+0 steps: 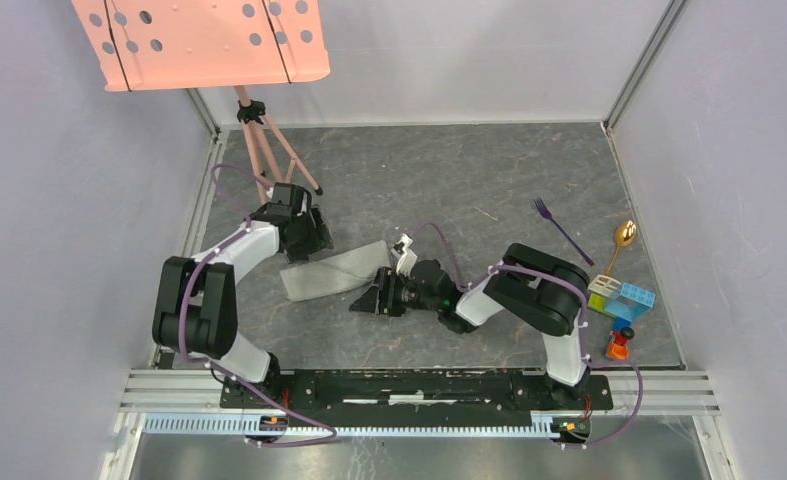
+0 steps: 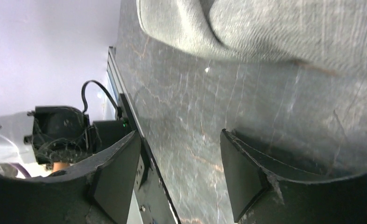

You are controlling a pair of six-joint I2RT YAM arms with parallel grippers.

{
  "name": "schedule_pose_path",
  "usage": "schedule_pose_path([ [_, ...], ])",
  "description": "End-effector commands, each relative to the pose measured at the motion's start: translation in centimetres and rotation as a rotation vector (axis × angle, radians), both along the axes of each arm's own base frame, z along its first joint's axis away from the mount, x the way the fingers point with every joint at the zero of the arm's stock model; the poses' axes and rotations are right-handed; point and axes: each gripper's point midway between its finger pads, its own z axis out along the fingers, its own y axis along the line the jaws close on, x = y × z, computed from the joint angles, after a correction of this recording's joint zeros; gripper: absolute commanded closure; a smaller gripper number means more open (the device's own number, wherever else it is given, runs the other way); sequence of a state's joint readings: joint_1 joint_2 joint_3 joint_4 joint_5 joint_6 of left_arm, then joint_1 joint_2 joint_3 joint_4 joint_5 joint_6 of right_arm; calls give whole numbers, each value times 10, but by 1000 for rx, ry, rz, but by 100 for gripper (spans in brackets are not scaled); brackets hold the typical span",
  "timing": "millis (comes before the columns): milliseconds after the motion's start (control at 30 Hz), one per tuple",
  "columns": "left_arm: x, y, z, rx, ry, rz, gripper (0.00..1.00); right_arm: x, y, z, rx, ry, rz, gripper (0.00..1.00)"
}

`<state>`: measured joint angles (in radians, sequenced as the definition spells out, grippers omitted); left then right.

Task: Fold the napkin into a case and place the utensils inside
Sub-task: Rotate the smaller rectangle-folded napkin at the center of the board.

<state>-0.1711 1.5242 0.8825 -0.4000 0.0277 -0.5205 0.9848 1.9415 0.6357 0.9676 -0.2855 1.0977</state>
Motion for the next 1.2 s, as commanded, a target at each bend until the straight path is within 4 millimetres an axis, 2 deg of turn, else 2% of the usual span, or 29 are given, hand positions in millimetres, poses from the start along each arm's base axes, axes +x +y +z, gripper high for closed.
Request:
schedule_pose_path([
  [0, 11, -2, -5, 7, -15, -49, 26, 21, 20, 13, 82, 23, -79, 32],
  [200, -7, -8, -22, -43, 29, -50, 28, 41, 18, 0, 59, 48, -142, 37],
  [300, -18, -16, -29, -92, 45, -52, 29, 56, 8, -6, 41, 55, -170, 38],
  [467, -35, -40, -34, -243, 61, -64, 30, 80, -18, -20, -11, 64, -135, 38],
  [600, -50, -71, -32, -375, 67, -84, 31, 89, -34, -34, -44, 79, -17, 38],
  [700, -64, -107, -23, -447, 53, -121, 31, 103, -58, -46, -108, 68, 19, 38],
  [767, -72, -133, -16, -497, 34, -144, 31, 116, -82, -57, -197, 45, 34, 37],
  [833, -77, -155, -10, -562, 18, -145, 31, 129, -108, -60, -285, -2, 44, 33],
  [933, -82, -179, -3, -614, -2, -158, 31, 143, -160, -70, -484, -37, 49, 26],
  [967, -81, -183, -3, -611, -6, -163, 31, 146, -176, -70, -533, -45, 52, 24],
  [1033, -82, -184, 0, -610, -16, -172, 31, 144, -195, -66, -591, -52, 92, 22],
  [1167, -88, -168, -3, -514, -27, -194, 30, 133, -211, -48, -620, -98, 105, 21],
])
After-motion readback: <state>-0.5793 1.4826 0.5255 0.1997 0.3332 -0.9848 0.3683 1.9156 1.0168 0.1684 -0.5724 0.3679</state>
